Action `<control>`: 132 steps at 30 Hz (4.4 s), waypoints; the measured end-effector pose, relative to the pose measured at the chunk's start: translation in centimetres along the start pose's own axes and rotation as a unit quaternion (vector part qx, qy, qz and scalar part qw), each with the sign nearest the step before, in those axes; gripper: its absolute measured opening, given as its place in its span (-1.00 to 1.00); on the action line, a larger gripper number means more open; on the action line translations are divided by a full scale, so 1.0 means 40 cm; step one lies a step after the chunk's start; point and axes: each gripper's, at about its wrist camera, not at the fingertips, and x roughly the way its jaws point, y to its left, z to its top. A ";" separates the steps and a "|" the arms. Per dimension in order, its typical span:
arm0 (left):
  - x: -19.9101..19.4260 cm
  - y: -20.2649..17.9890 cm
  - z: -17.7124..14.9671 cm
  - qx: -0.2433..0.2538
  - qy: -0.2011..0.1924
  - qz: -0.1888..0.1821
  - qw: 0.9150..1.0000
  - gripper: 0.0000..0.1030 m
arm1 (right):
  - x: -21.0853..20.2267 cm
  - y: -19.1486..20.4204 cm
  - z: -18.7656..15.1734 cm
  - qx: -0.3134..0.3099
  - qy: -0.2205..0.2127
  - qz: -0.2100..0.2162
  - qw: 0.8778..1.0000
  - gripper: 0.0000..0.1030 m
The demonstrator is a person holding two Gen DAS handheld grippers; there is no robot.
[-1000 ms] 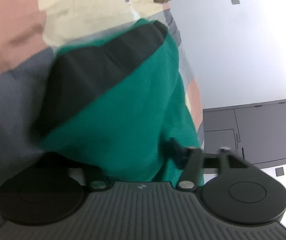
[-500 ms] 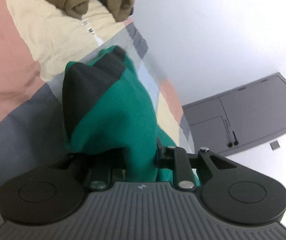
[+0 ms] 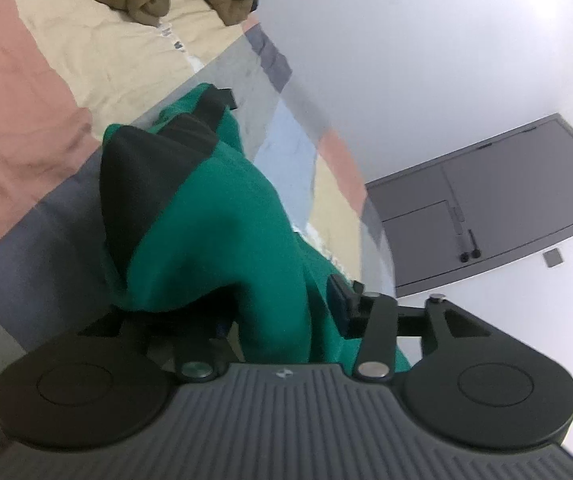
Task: Fold large clothes
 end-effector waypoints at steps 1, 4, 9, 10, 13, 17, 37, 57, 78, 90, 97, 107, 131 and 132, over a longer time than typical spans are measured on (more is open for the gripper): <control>-0.003 -0.004 0.003 0.001 -0.002 -0.008 1.000 0.13 | -0.004 0.007 0.000 -0.005 -0.004 0.004 1.000 0.27; -0.005 -0.018 0.018 0.008 -0.012 -0.028 1.000 0.13 | -0.012 0.028 0.012 -0.022 -0.020 0.017 0.999 0.27; 0.018 -0.073 0.075 0.040 -0.030 -0.054 0.997 0.14 | 0.010 0.083 0.057 -0.086 -0.047 0.026 0.995 0.27; 0.030 -0.082 0.088 0.050 -0.034 -0.057 0.997 0.15 | 0.025 0.092 0.069 -0.102 -0.050 0.025 0.993 0.27; 0.076 -0.117 0.130 0.090 -0.051 -0.063 0.993 0.18 | 0.081 0.114 0.115 -0.134 -0.062 0.020 0.989 0.27; 0.137 -0.164 0.178 0.156 -0.072 -0.054 0.984 0.21 | 0.146 0.136 0.179 -0.177 -0.084 0.019 0.981 0.27; 0.626 -0.092 0.323 0.330 0.011 0.136 0.934 0.22 | 0.569 -0.008 0.295 -0.307 -0.029 -0.113 0.945 0.45; 0.304 -0.127 0.240 0.221 0.018 0.073 0.972 0.55 | 0.310 0.042 0.259 -0.158 -0.045 -0.054 0.985 0.48; 0.398 -0.012 0.302 0.042 0.021 0.001 0.999 -0.42 | 0.378 -0.122 0.219 0.084 0.023 -0.020 0.996 -0.20; 0.516 -0.040 0.370 0.152 -0.005 0.017 0.988 -0.59 | 0.496 -0.052 0.326 -0.028 -0.007 -0.009 1.000 -0.65; 0.521 0.017 0.333 0.125 0.000 0.038 0.991 -0.57 | 0.519 -0.090 0.300 -0.019 0.010 -0.030 0.999 -0.65; 0.424 0.040 0.275 -0.025 0.033 -0.010 0.999 0.81 | 0.420 -0.055 0.208 0.074 0.001 0.019 0.997 0.90; 0.496 0.111 0.239 -0.165 -0.020 -0.069 0.984 1.00 | 0.660 -0.099 0.187 0.124 -0.040 -0.023 0.991 0.85; 0.503 0.112 0.243 -0.168 -0.018 -0.066 0.983 1.00 | 0.664 -0.094 0.186 0.117 -0.041 -0.024 0.992 0.85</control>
